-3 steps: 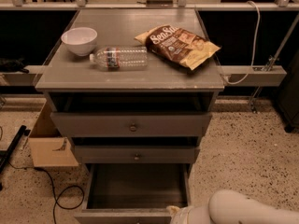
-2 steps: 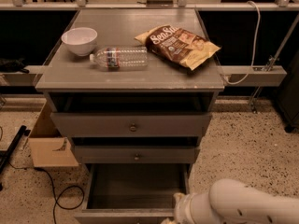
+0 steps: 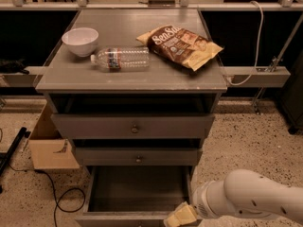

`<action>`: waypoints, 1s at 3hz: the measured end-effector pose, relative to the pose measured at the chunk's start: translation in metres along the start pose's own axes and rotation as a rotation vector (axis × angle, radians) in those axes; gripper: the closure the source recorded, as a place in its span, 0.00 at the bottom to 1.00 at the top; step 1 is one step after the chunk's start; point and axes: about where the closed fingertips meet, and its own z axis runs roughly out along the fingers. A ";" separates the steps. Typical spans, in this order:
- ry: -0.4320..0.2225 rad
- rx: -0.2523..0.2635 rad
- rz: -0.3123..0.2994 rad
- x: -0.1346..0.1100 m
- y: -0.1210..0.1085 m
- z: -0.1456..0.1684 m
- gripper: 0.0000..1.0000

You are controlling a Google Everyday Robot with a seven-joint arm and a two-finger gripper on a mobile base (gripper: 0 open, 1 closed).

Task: Close bottom drawer

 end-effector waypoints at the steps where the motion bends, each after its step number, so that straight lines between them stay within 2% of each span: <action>1: -0.048 -0.013 0.042 -0.016 -0.010 -0.004 0.00; 2: -0.178 -0.159 0.068 -0.025 -0.014 0.000 0.00; 3: -0.380 -0.293 0.014 -0.004 -0.051 -0.011 0.00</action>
Offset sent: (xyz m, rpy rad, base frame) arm 0.0051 -0.0531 -0.0429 0.5529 0.0100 0.0539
